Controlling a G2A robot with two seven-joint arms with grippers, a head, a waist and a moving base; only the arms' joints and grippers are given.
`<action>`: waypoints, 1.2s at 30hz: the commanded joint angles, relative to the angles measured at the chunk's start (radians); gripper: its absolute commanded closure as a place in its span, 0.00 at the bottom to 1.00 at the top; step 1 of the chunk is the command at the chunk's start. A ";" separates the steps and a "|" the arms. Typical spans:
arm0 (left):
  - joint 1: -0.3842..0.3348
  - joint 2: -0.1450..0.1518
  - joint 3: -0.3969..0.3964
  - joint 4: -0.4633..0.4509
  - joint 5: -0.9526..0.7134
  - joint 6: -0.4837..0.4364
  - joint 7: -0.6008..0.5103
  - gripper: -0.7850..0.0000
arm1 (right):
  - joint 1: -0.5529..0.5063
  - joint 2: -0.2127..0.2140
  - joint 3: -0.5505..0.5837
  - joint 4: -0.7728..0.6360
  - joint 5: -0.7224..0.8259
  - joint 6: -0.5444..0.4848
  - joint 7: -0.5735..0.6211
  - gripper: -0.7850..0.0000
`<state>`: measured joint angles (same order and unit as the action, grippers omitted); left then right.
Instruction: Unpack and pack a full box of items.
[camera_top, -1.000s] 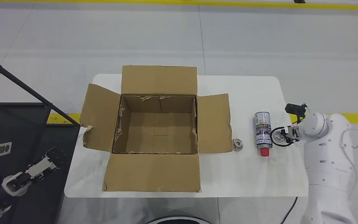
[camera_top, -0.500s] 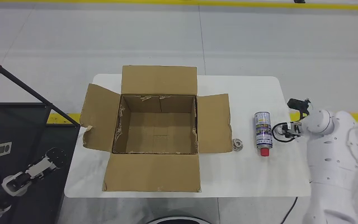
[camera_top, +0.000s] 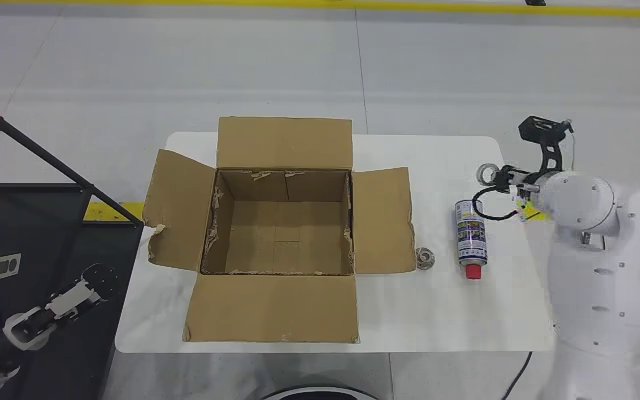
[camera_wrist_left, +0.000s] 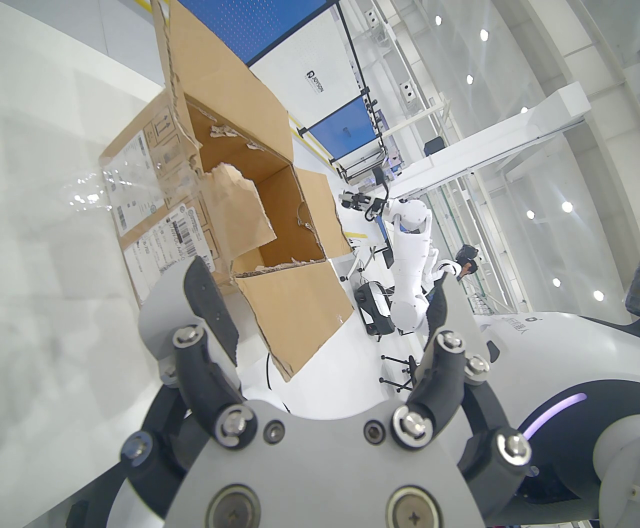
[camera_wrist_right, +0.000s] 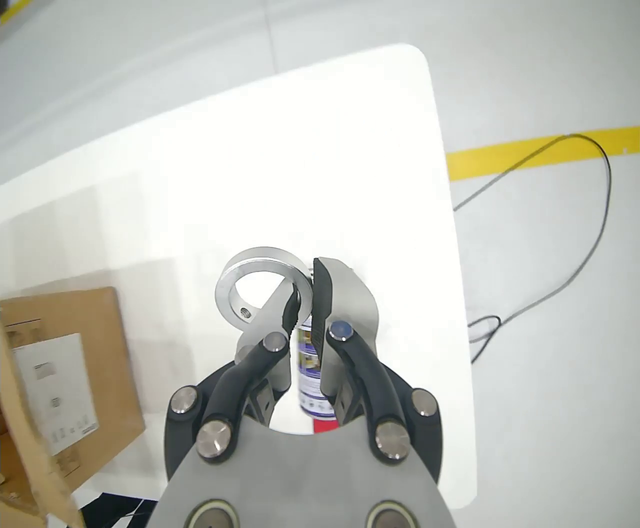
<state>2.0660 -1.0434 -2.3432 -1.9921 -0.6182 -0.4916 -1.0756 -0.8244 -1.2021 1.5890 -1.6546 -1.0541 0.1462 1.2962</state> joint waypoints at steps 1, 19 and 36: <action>-0.002 0.000 0.000 0.000 0.001 0.003 0.006 0.00 | 0.001 -0.004 -0.027 -0.049 0.047 0.006 -0.013 1.00; 0.005 -0.014 -0.012 -0.015 0.018 -0.001 0.069 0.00 | 0.170 -0.076 -0.486 -0.069 0.384 -0.007 -0.146 1.00; 0.005 -0.014 -0.012 -0.015 0.018 -0.001 0.069 0.00 | 0.352 -0.237 -0.969 0.368 0.454 0.045 -0.370 1.00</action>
<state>2.0709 -1.0570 -2.3552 -2.0067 -0.6001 -0.4925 -1.0063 -0.4797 -1.4292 0.6408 -1.3172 -0.5995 0.1856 0.9362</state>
